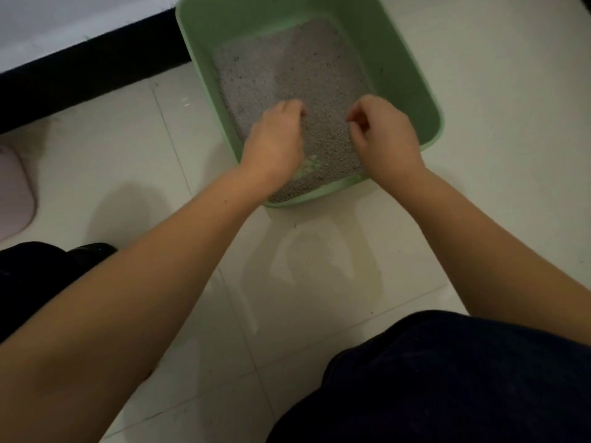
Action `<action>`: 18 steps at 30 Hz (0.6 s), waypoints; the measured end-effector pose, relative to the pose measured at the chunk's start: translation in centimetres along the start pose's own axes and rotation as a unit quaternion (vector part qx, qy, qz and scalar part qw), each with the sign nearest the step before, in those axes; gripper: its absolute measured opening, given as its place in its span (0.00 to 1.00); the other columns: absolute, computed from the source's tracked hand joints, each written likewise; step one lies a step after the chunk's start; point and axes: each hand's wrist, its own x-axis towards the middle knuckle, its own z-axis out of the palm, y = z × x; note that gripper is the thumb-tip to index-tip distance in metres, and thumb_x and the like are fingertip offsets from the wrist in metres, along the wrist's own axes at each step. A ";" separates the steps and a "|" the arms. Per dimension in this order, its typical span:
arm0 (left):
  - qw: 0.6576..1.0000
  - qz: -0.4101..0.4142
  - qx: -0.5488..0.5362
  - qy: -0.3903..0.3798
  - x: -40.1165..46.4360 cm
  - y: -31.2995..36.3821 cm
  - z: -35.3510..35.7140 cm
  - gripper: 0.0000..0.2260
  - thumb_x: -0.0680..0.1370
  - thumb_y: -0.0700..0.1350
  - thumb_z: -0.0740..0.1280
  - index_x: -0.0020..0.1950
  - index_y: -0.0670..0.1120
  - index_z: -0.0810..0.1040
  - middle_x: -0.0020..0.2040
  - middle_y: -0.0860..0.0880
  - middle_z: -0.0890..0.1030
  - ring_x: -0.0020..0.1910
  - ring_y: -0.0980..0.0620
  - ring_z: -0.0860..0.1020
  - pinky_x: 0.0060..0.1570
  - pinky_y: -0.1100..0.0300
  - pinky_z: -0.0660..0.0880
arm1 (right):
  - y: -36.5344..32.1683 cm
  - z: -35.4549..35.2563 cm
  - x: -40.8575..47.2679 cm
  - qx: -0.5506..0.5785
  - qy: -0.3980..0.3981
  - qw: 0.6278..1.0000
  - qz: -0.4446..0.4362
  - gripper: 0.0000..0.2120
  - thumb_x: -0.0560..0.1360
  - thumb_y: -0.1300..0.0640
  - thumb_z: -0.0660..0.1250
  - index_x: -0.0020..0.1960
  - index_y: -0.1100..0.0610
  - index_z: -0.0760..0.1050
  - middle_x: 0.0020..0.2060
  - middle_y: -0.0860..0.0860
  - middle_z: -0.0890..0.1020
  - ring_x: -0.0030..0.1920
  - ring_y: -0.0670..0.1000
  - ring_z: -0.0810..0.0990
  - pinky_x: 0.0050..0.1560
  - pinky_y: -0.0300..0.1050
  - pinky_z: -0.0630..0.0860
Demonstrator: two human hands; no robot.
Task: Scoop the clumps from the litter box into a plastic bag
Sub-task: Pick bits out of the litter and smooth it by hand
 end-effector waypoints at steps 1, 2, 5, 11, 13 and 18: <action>0.998 0.038 -0.016 0.037 -0.7 0.2 -0.3 0.11 0.77 0.36 0.59 0.57 0.38 0.74 0.52 0.40 0.76 0.52 0.43 0.73 0.51 0.54 0.69 | -0.4 -0.2 -1.3 0.036 0.035 0.999 -0.018 0.07 0.77 0.56 0.62 0.48 0.60 0.75 0.39 0.53 0.77 0.40 0.51 0.74 0.42 0.44 0.69; 0.993 0.086 -0.035 0.079 -1.9 0.4 -0.6 0.08 0.77 0.37 0.60 0.54 0.38 0.75 0.49 0.40 0.77 0.49 0.44 0.73 0.49 0.56 0.68 | -0.8 -0.1 -3.0 0.056 0.065 0.995 -0.040 0.09 0.77 0.54 0.62 0.44 0.60 0.75 0.34 0.51 0.75 0.35 0.50 0.71 0.38 0.43 0.67; 0.977 0.177 -0.080 0.094 -8.5 0.6 0.4 0.09 0.79 0.40 0.60 0.46 0.37 0.77 0.39 0.41 0.76 0.41 0.48 0.70 0.43 0.59 0.67 | -0.3 2.3 -9.3 0.027 0.024 0.996 -0.087 0.14 0.76 0.51 0.59 0.37 0.59 0.74 0.29 0.51 0.73 0.29 0.52 0.71 0.33 0.44 0.64; 0.988 0.051 -0.005 -0.149 -17.8 -5.5 7.8 0.08 0.74 0.45 0.64 0.48 0.43 0.77 0.41 0.44 0.79 0.40 0.44 0.77 0.40 0.59 0.70 | 2.9 9.8 -16.8 0.010 -0.216 0.975 -0.057 0.08 0.71 0.57 0.69 0.48 0.60 0.79 0.42 0.56 0.80 0.42 0.58 0.79 0.41 0.47 0.76; 0.982 0.027 0.014 -0.189 -18.1 -6.5 8.8 0.10 0.71 0.42 0.70 0.50 0.41 0.78 0.44 0.42 0.80 0.43 0.41 0.78 0.42 0.55 0.74 | 2.6 11.3 -17.8 -0.028 -0.212 0.975 -0.055 0.10 0.67 0.56 0.72 0.47 0.58 0.79 0.41 0.55 0.80 0.41 0.58 0.79 0.42 0.48 0.74; 0.981 0.038 0.050 -0.183 -17.2 -6.4 9.3 0.09 0.71 0.48 0.63 0.44 0.44 0.78 0.40 0.46 0.79 0.38 0.44 0.78 0.36 0.57 0.74 | 2.0 12.8 -18.0 -0.087 -0.152 0.981 -0.082 0.08 0.67 0.52 0.70 0.43 0.54 0.79 0.39 0.51 0.79 0.39 0.54 0.76 0.40 0.43 0.58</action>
